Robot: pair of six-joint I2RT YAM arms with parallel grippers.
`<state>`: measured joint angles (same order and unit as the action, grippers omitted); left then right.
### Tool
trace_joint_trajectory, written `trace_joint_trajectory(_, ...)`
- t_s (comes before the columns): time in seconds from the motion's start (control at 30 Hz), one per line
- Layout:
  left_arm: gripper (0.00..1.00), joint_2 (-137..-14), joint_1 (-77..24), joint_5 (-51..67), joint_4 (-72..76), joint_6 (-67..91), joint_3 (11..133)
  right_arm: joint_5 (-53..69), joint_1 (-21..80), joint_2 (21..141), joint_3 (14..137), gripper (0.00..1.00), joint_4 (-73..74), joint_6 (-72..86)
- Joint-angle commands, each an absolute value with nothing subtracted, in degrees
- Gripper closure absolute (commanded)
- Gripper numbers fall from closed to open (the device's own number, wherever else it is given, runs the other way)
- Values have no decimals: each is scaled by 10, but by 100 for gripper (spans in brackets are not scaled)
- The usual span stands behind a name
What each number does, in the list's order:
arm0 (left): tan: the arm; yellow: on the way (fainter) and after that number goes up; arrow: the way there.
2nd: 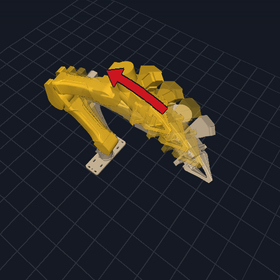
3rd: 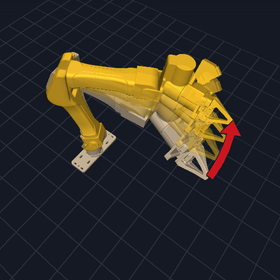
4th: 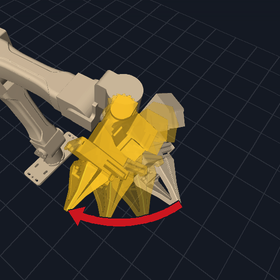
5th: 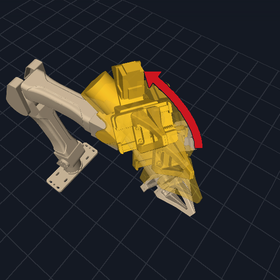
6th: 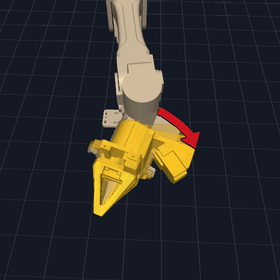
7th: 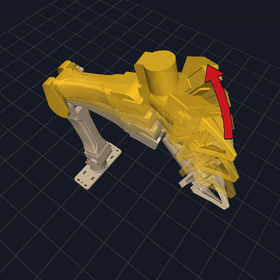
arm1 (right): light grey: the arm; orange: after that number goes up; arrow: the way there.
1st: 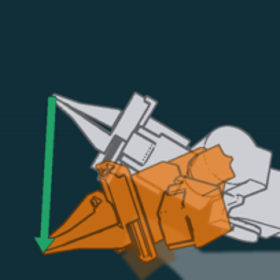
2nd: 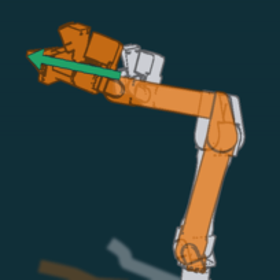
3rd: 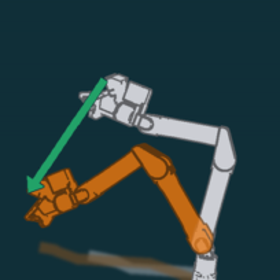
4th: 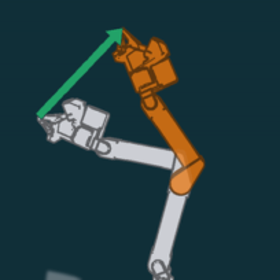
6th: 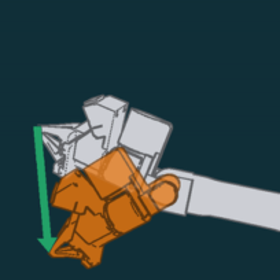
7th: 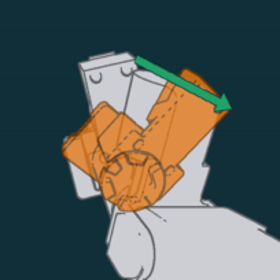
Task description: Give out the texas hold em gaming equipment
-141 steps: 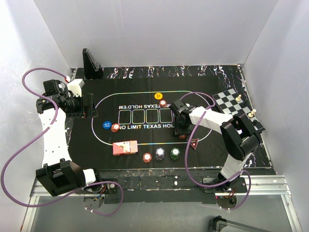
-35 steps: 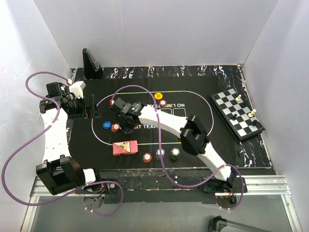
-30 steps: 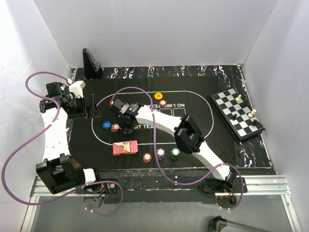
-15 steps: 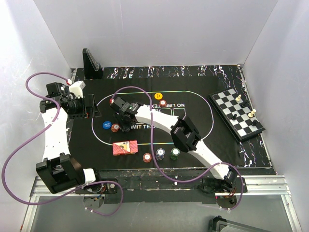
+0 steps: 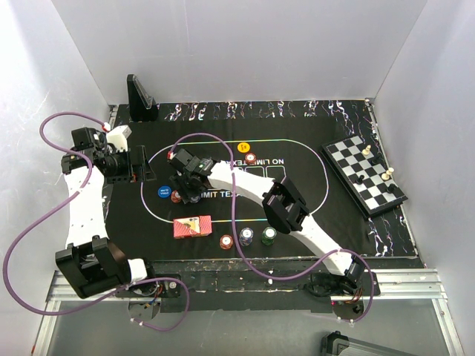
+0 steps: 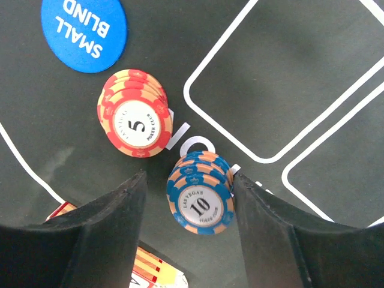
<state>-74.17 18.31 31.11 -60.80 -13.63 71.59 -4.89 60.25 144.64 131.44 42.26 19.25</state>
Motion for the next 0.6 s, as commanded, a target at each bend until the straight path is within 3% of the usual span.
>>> trace_joint_trajectory(0.0, 0, -713, 188, 315, -605, -131, 708, -38, 596, 1402, 1293, 30, 409, 184)
trace_joint_trajectory(0.33, 0, -696, 188, 308, -621, -124, 725, -77, 590, 1258, 1238, 25, 426, 161)
trace_joint_trajectory(0.57, 0, -691, 187, 315, -616, -113, 722, -46, 590, 1069, 951, 18, 402, 167)
